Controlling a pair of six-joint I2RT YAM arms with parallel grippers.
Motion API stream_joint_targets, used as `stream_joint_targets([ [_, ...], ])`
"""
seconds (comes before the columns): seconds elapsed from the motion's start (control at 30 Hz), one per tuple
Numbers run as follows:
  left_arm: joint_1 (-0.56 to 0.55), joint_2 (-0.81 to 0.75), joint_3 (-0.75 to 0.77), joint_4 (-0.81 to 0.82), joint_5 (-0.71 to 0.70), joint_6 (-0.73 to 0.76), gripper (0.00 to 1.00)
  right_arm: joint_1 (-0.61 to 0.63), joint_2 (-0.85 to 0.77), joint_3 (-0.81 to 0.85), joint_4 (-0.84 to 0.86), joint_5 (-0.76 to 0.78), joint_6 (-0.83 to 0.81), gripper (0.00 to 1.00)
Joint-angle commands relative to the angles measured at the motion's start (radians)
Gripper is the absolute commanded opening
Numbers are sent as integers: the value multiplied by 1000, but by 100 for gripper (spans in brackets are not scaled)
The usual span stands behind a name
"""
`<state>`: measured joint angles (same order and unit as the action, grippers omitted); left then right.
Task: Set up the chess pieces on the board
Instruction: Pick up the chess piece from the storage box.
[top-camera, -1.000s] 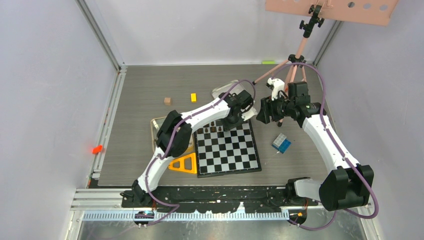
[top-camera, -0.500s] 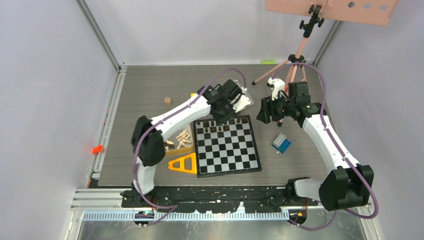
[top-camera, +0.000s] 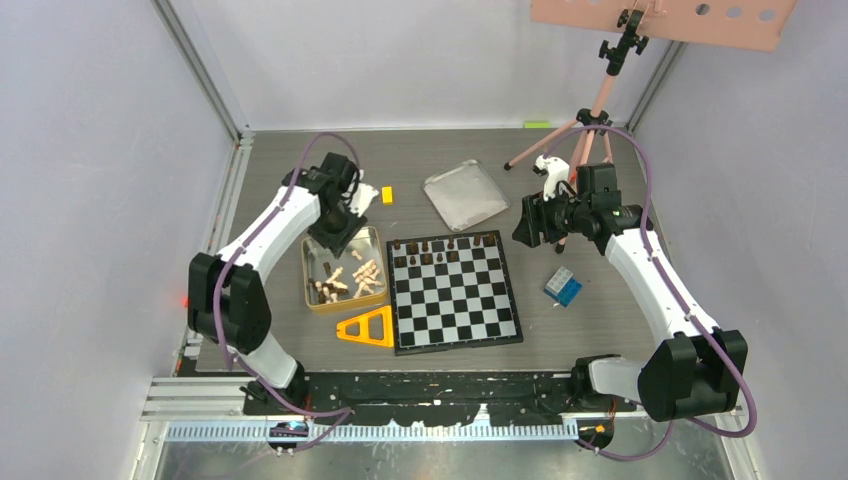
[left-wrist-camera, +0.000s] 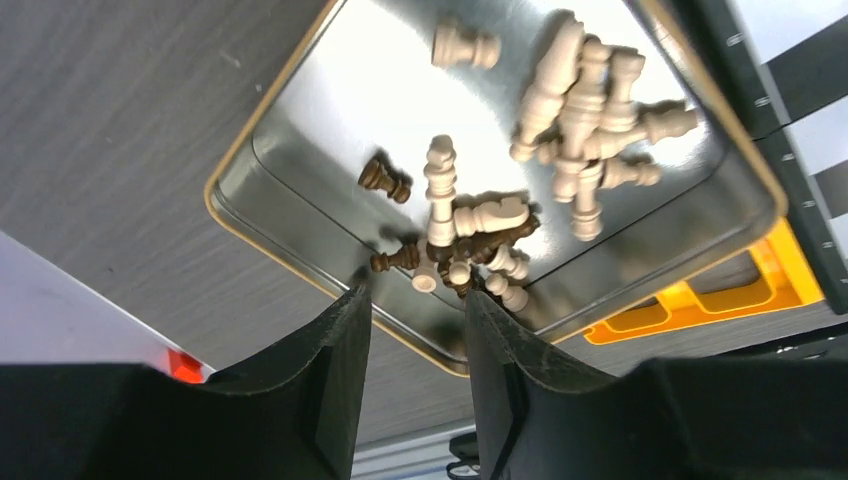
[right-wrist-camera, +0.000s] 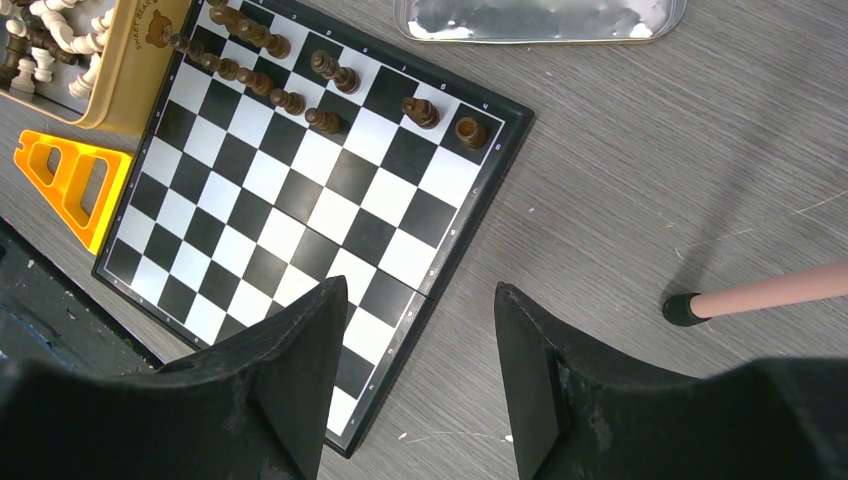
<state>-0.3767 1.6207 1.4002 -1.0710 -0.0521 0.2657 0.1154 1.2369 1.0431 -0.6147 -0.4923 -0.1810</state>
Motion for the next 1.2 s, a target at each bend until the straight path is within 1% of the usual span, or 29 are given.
stream_joint_targets([
  [0.0, 58, -3, -65, 37, -2, 14, 42, -5, 7, 3, 15, -18, -5, 62],
  [0.2, 145, 94, -80, 95, 4, 1, 42, -5, 14, 1, 11, -20, -6, 62],
  [0.43, 224, 184, -84, 137, 98, -45, 42, -5, 18, 0, 8, -23, -9, 62],
  [0.77, 229, 207, -116, 171, 125, -91, 41, -6, 20, -2, 6, -28, -13, 62],
  [1.0, 230, 184, -171, 234, 92, -102, 39, -5, 20, -2, 3, -34, -14, 61],
  [1.17, 230, 176, -199, 264, 94, -103, 35, -5, 21, 0, 2, -37, -14, 61],
])
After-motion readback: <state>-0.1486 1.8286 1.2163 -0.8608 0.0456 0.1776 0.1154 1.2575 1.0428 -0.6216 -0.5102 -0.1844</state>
